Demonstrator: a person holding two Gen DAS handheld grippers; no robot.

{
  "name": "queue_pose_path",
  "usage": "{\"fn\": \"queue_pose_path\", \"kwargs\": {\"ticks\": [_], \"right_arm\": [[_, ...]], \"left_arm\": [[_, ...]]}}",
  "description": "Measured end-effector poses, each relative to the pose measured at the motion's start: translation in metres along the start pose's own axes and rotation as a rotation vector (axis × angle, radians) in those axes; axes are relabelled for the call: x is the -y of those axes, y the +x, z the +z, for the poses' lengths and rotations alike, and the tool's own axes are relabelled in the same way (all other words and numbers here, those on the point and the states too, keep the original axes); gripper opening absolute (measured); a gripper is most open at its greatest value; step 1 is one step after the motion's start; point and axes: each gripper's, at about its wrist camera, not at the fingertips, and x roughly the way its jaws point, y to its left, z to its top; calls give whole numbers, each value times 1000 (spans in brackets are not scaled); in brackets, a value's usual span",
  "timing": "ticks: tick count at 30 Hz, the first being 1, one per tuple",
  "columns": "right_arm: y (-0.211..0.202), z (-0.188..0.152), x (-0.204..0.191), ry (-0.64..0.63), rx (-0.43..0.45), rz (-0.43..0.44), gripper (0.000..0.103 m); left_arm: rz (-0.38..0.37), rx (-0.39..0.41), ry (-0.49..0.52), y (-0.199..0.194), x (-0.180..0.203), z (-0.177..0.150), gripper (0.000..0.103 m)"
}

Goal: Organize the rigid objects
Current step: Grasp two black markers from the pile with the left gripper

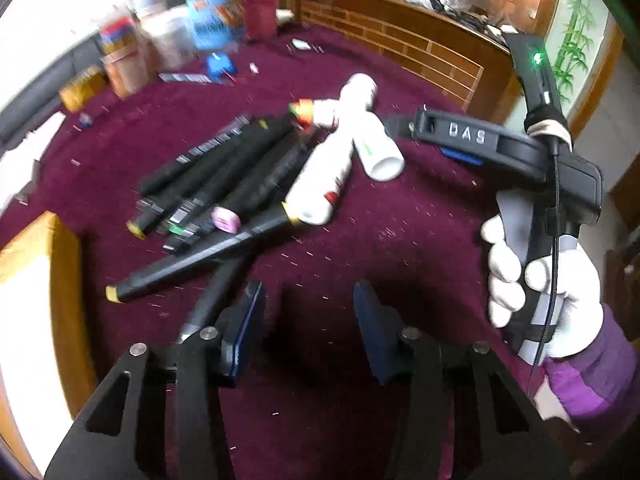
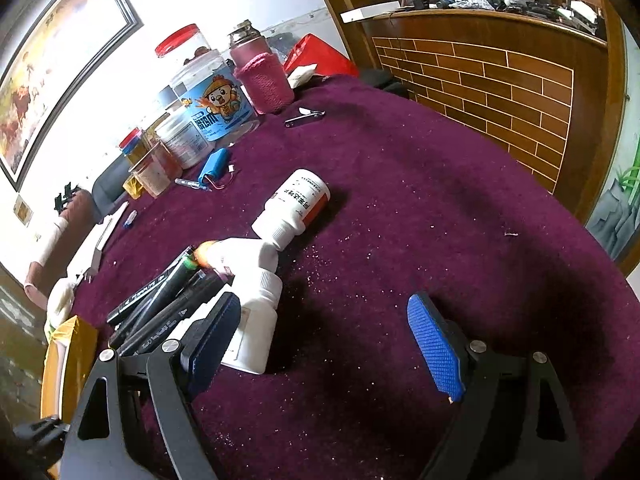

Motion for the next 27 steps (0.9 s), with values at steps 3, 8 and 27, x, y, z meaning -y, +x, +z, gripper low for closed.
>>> {"fn": "queue_pose_path", "kwargs": {"ticks": [3, 8, 27], "right_arm": [[0, 0, 0, 1, -1, -1, 82], [0, 0, 0, 3, -1, 1, 82], [0, 0, 1, 6, -3, 9, 82]], "left_arm": [[36, 65, -27, -9, -14, 7, 50], [101, 54, -63, 12, -47, 21, 61], [-89, -50, -61, 29, -20, 0, 38]]}}
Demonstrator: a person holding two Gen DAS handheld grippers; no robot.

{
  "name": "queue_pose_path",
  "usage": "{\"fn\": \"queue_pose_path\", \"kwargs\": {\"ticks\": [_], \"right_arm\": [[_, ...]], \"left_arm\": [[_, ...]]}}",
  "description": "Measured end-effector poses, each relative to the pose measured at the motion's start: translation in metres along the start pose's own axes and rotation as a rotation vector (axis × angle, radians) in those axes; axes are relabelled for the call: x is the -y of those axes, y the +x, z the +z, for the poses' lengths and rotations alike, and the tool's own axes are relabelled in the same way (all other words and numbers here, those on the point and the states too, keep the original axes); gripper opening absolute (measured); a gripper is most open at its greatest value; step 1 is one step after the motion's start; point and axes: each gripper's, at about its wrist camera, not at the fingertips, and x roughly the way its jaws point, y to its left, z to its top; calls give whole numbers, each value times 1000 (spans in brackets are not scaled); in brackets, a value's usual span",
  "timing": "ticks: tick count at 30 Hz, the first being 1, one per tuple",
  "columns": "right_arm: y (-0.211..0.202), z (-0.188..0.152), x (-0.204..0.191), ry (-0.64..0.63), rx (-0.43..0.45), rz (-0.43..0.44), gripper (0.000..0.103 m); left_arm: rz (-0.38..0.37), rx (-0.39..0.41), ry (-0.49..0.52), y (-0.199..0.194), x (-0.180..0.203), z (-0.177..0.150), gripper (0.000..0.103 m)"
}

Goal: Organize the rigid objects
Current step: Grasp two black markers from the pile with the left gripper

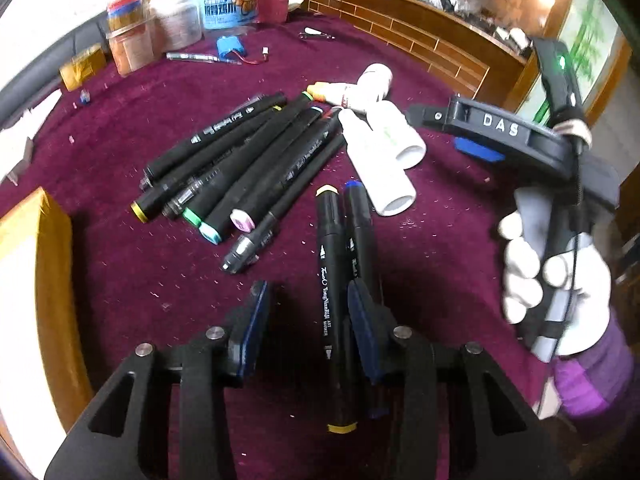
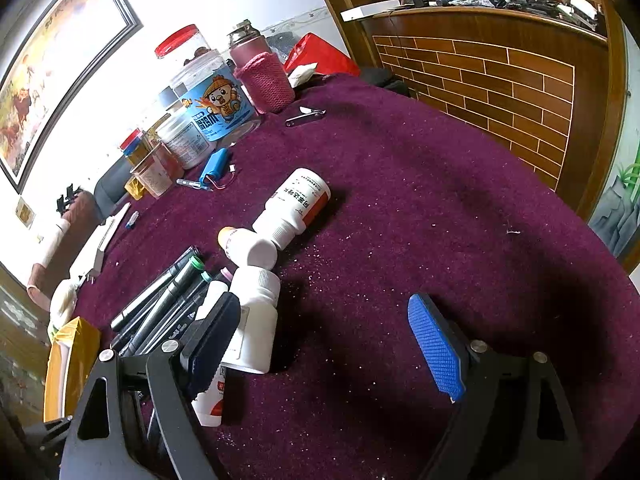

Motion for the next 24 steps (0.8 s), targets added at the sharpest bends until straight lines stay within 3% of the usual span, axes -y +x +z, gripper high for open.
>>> {"fn": "queue_pose_path", "kwargs": {"ticks": [5, 9, 11, 14, 16, 22, 24], "right_arm": [[0, 0, 0, 0, 0, -1, 82], [0, 0, 0, 0, 0, -1, 82], [0, 0, 0, 0, 0, -1, 82], [0, 0, 0, 0, 0, -1, 82], [0, 0, 0, 0, 0, -1, 82], [1, 1, 0, -5, -4, 2, 85], [2, 3, -3, -30, -44, 27, 84]], "left_arm": [[-2, 4, -9, -2, 1, -7, 38], [146, 18, 111, 6, 30, -14, 38], [155, 27, 111, 9, 36, -11, 38], [130, 62, 64, 11, 31, -10, 38], [125, 88, 47, 8, 29, -14, 12], [-10, 174, -105, -24, 4, -32, 12], [-64, 207, -168, -38, -9, -38, 12]]}}
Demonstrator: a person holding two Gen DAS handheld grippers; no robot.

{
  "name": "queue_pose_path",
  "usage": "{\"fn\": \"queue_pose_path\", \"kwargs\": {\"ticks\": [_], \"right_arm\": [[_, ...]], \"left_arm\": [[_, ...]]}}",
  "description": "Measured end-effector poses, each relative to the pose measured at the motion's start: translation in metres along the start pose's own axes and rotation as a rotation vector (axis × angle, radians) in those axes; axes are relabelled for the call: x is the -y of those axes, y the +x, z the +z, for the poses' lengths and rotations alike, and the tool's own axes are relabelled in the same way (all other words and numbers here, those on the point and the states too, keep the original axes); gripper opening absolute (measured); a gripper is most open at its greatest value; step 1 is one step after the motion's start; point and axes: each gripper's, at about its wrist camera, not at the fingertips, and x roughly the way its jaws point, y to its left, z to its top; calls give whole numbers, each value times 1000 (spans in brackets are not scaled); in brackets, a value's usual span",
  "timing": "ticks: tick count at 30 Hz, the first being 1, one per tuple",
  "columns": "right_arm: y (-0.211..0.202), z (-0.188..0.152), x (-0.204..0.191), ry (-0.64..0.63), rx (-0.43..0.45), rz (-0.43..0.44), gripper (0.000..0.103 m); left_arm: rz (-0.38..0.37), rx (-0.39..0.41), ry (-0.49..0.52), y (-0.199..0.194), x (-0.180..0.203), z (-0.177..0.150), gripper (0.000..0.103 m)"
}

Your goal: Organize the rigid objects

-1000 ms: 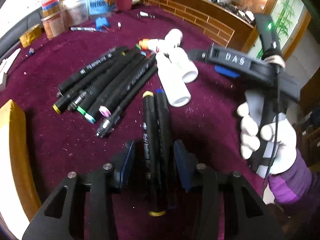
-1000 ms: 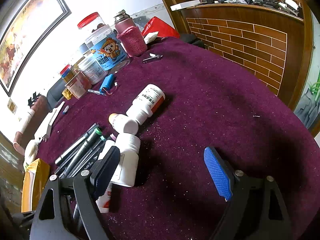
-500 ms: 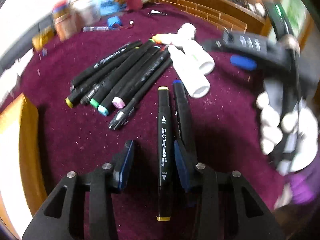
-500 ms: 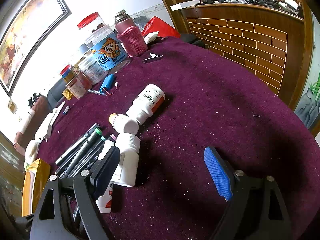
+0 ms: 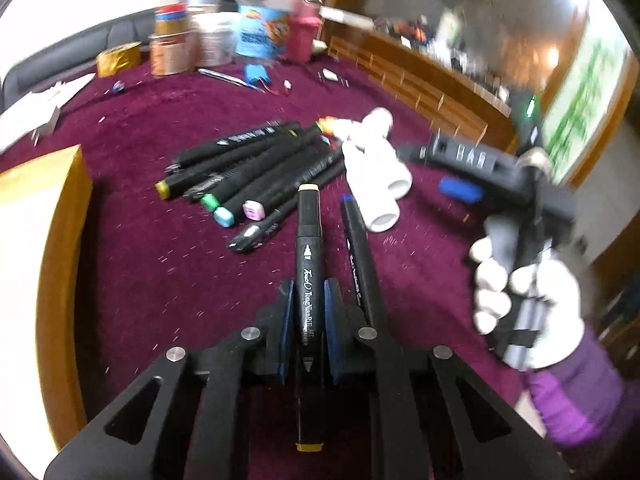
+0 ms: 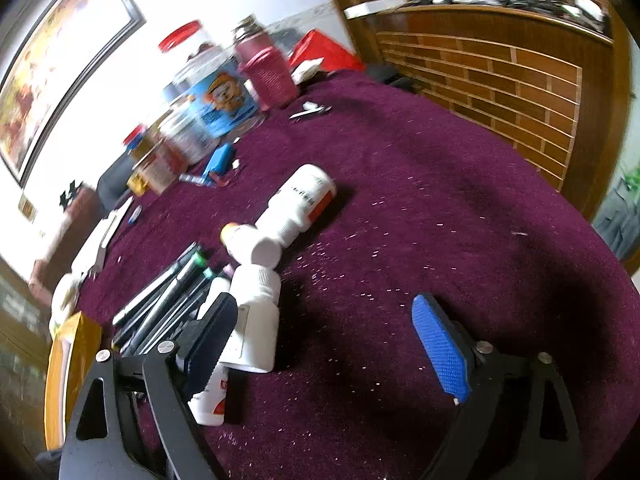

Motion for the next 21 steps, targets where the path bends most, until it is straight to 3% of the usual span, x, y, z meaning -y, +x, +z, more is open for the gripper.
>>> {"fn": "queue_pose_path", "kwargs": {"ticks": [1, 2, 4, 7, 11, 14, 16, 18, 21], "right_arm": [[-2, 0, -2, -9, -44, 32, 80], [-8, -3, -5, -17, -72, 56, 69], [-30, -11, -17, -61, -88, 93, 68], [-54, -35, -51, -197, -125, 83, 68], [-43, -74, -95, -339, -207, 57, 65], [-20, -93, -115, -385, -253, -8, 50], [-17, -95, -124, -433, -188, -71, 47], [-14, -97, -126, -459, -153, -125, 26], [-19, -96, -120, -417, -174, -81, 13]], "left_arm": [[-19, 15, -27, -8, -5, -1, 12], [-34, 33, -50, -17, -10, -2, 12], [-54, 63, -74, -33, -15, -5, 12], [-85, 102, -105, -50, -24, -6, 12], [-114, 133, -140, -60, -32, -8, 12], [-128, 131, -169, -65, -41, -13, 12], [-136, 132, -192, -72, -49, -17, 12], [-132, 147, -212, -82, -57, -20, 12], [-126, 181, -236, -97, -71, -21, 12]]}}
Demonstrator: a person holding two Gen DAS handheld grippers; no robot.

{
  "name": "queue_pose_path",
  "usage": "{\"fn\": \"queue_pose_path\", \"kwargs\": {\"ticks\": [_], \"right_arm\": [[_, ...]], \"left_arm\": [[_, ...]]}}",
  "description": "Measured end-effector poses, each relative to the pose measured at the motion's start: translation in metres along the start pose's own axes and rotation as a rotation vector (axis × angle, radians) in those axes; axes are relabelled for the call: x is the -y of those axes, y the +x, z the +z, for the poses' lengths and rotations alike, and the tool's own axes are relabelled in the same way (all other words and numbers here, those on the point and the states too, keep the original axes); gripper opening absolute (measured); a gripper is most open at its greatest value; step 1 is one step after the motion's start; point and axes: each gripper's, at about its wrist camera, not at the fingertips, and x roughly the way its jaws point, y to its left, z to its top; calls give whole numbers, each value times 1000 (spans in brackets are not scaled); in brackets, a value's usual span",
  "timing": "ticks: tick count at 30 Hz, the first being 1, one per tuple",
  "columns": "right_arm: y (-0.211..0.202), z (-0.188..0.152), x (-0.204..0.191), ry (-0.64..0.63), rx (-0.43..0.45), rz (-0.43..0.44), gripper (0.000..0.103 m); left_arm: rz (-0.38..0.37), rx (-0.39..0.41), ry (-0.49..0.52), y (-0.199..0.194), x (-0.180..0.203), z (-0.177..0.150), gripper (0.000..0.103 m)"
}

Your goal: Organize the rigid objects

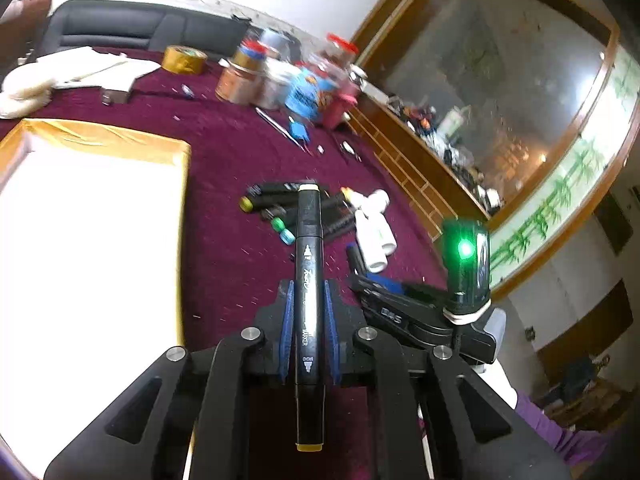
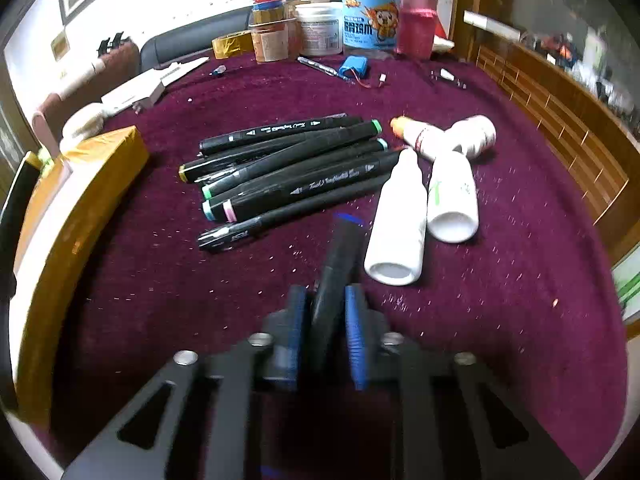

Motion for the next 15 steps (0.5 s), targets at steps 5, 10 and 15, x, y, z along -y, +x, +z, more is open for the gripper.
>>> {"fn": "queue_pose_path", "kwargs": {"ticks": [5, 10, 15], "right_arm": [[-20, 3, 2, 52, -24, 187, 13], [-47, 23, -32, 34, -1, 398, 13], [-33, 54, -94, 16, -85, 603, 13]], "left_arm": [[9, 49, -73, -20, -29, 13, 12], [61, 31, -175, -21, -68, 26, 12], [98, -14, -228, -6, -99, 43, 12]]}}
